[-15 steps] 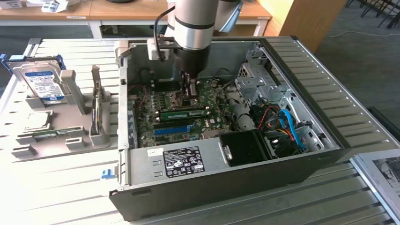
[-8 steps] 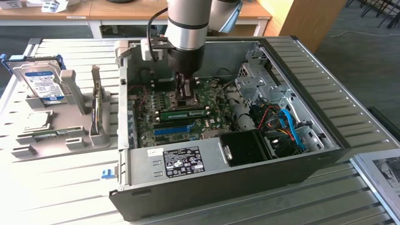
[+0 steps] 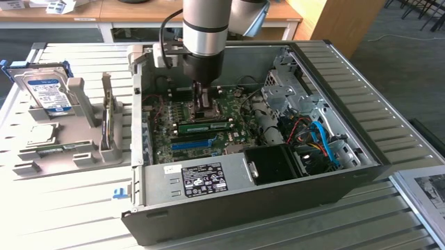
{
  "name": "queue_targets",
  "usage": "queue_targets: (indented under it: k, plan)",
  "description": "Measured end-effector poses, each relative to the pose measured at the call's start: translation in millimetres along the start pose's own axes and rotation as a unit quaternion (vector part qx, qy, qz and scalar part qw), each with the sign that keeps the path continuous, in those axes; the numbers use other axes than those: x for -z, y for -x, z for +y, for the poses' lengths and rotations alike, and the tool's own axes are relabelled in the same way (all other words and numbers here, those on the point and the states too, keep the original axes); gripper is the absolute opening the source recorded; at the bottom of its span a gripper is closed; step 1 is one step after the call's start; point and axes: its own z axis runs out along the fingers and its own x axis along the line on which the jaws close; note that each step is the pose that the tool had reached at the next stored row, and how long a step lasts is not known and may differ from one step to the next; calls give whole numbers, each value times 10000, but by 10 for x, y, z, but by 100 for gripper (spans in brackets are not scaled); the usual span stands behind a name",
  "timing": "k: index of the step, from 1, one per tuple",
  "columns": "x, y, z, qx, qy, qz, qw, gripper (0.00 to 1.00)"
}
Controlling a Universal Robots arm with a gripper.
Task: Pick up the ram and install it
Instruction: 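Press down the ram until it locks into place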
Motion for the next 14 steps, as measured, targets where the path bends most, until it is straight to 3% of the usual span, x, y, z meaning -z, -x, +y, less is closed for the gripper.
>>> queue_targets:
  k: [9, 14]
  plan:
    - [-2, -1, 36, 0, -1, 0, 10000, 10]
    - [-53, 0, 35, 0, -6, -2, 10000, 10]
